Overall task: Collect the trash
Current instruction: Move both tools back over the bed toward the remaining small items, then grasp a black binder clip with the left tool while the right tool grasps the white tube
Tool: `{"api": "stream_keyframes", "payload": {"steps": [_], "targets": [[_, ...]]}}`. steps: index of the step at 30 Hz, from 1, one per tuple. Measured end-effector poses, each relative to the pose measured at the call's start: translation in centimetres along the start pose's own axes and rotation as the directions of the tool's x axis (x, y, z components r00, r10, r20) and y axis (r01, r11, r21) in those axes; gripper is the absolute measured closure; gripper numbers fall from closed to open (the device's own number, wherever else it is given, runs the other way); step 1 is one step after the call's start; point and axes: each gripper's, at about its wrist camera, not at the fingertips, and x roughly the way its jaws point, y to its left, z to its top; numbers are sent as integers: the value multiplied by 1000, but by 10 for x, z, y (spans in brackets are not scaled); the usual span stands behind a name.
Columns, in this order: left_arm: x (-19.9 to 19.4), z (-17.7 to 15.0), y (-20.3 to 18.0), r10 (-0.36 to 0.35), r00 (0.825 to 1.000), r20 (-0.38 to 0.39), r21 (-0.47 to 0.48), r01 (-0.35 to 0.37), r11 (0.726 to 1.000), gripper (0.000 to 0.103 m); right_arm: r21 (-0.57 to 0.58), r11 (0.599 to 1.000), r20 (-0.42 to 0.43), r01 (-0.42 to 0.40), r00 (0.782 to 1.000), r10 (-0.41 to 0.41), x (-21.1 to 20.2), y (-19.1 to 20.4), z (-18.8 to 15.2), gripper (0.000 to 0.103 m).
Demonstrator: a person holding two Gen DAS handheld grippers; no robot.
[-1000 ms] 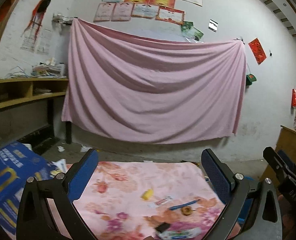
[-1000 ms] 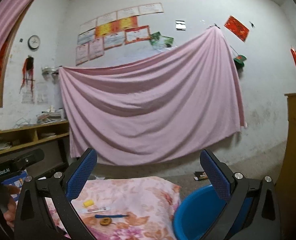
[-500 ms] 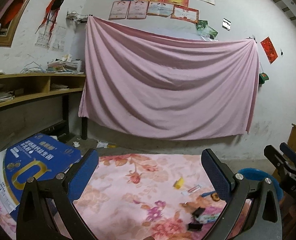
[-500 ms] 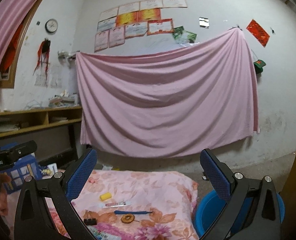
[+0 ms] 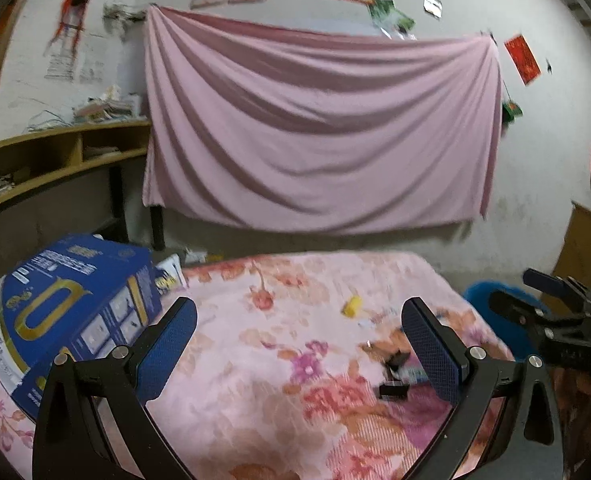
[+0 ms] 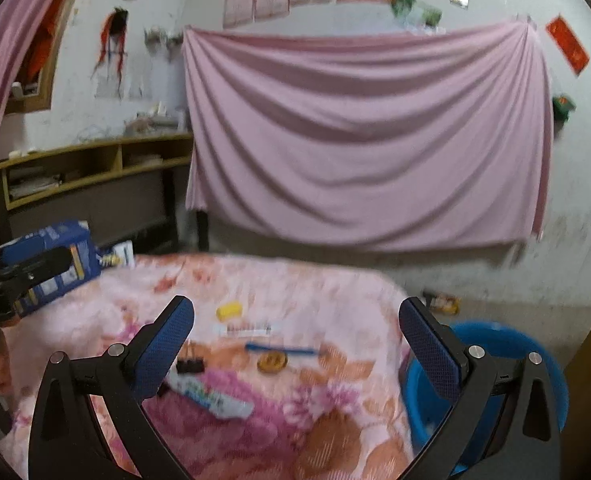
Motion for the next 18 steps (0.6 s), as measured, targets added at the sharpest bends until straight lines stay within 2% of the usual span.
{"api": "stream_keyframes", "payload": {"steps": [3, 5, 8, 11, 13, 18], "targets": [[7, -4, -8, -26, 998, -61, 30, 28, 999, 3, 47, 998, -79, -33, 996, 36, 9, -8, -3, 8], [11, -5, -13, -44, 995, -93, 38, 48, 998, 3, 68, 996, -118, -52, 991, 60, 14, -11, -5, 19], [18, -8, -16, -77, 987, -139, 46, 84, 995, 5, 83, 994, -175, -77, 980, 91, 20, -14, -8, 29], [27, -11, -24, -108, 974, -201, 59, 122, 991, 18, 94, 991, -217, -97, 969, 116, 25, -14, -12, 46], [35, -15, -30, -132, 959, -251, 70, 154, 986, 30, 105, 989, -238, -108, 963, 131, 28, -15, -13, 51], [52, -23, -42, -190, 917, -350, 88, 234, 968, 46, 132, 983, -279, -126, 947, 159, 34, -20, -17, 56]]}}
